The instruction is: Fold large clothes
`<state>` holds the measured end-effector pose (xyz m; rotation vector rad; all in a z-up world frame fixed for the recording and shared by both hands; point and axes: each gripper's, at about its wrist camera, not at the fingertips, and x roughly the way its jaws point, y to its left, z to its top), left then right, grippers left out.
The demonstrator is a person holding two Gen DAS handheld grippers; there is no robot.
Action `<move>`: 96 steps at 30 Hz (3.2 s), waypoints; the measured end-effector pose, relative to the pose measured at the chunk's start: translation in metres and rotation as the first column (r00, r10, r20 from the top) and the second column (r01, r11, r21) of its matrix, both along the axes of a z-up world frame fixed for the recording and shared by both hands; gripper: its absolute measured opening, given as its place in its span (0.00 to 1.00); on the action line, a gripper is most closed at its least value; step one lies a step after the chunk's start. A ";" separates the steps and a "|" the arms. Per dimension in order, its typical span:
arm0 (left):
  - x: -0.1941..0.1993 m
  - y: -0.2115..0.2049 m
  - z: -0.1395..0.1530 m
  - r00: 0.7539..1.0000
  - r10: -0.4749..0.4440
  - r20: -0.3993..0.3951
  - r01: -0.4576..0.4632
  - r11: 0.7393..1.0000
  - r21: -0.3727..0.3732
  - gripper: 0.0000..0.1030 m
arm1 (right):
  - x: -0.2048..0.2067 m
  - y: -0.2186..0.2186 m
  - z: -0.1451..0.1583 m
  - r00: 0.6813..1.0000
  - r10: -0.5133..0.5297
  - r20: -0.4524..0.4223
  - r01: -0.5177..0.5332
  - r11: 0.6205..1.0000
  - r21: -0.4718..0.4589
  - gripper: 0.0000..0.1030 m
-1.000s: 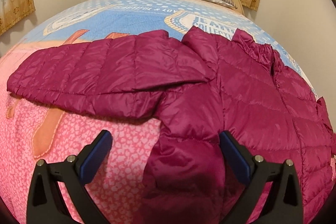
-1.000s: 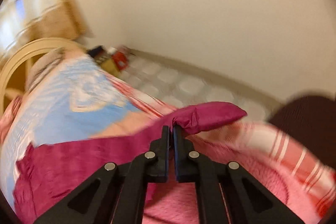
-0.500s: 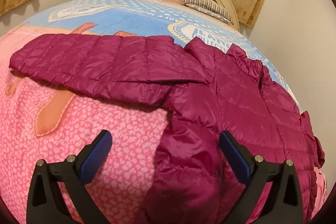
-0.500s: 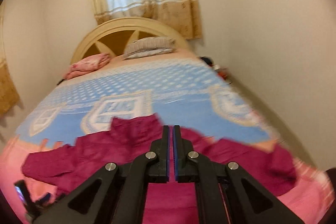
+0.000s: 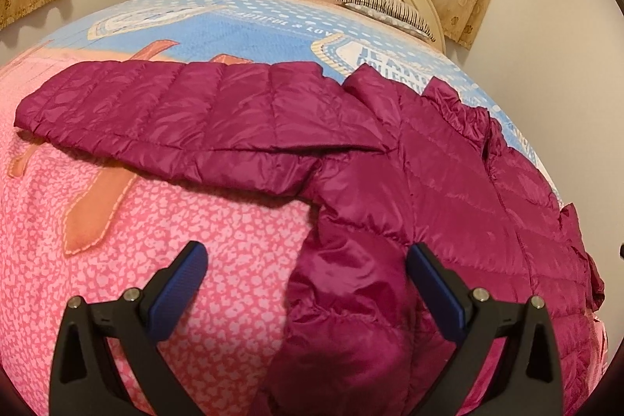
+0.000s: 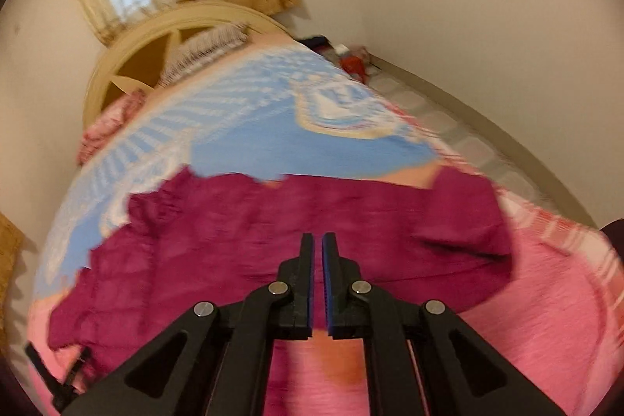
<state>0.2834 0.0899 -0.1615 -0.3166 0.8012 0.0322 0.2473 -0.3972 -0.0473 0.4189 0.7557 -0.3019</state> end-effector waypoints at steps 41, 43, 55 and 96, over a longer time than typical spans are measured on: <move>0.005 -0.007 -0.003 1.000 0.003 -0.029 -0.001 0.999 0.054 1.00 | 0.003 -0.049 0.036 0.999 0.027 0.018 -0.025 0.995 -0.097 0.08; 0.004 -0.005 -0.002 1.000 0.002 -0.022 -0.001 0.999 0.042 1.00 | 0.008 -0.017 0.061 0.995 0.077 0.070 -0.071 0.993 -0.094 0.08; -0.010 0.006 0.004 0.999 0.004 0.035 -0.003 0.999 -0.035 1.00 | 0.069 0.234 0.072 0.862 0.466 0.200 -0.469 0.882 -0.032 0.08; 0.077 -0.072 0.022 0.999 -0.014 -0.048 0.025 0.972 0.235 1.00 | 0.089 0.098 -0.086 0.989 0.148 -0.018 -0.144 0.979 0.143 0.24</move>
